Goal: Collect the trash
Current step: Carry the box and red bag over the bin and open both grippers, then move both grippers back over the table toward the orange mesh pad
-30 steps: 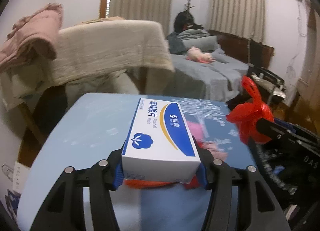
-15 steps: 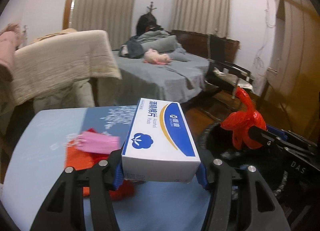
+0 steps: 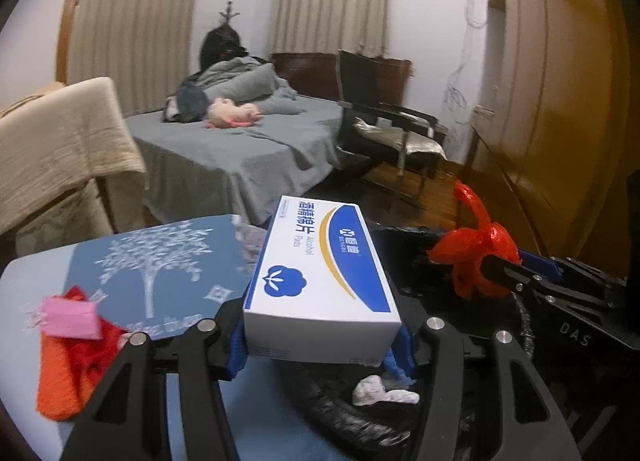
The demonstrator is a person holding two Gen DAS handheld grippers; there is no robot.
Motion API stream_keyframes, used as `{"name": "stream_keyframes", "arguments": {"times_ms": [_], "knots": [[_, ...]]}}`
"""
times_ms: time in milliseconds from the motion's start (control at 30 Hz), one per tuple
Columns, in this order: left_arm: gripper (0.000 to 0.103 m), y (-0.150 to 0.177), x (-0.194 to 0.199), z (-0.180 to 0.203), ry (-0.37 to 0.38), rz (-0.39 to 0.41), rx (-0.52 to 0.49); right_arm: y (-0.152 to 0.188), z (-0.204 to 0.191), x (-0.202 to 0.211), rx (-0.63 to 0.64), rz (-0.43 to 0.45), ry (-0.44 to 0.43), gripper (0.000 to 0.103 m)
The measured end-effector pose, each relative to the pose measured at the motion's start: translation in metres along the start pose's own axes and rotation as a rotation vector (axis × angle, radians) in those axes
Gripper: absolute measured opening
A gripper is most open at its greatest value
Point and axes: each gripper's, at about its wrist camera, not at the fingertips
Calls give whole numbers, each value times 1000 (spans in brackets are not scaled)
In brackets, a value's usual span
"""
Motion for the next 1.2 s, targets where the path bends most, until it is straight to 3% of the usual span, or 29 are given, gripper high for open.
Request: {"name": "stream_keyframes", "arguments": {"times_ms": [233,267,367,400,500,600,767,1200], "knots": [[56,4,-26,24,46,-39,-26,12,24,-4,-27,-18,47,41],[58,4,-30,27,52,-48,-29,15,28,-4,-30,-20,65,44],[76,6,-32,30,60,-60,-29,17,35,-5,-40,-25,94,74],[78,6,-29,31,59,-52,-30,18,38,-3,-44,-15,114,80],[82,5,-21,26,40,-36,-27,20,41,2,-46,2,135,92],[87,3,-8,14,8,-17,-11,19,39,5,-49,9,130,98],[93,3,20,-14,-71,31,7,10,19,7,-34,17,87,98],[93,18,79,-103,-300,88,78,-20,-85,-18,71,25,-101,98]]}}
Point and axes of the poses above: each gripper's, at about its wrist camera, not at the fingertips, and x roughly against the way its jaws point, z to its right, y to its underside, and after that the axes turned 10 degrees about x, right-handed
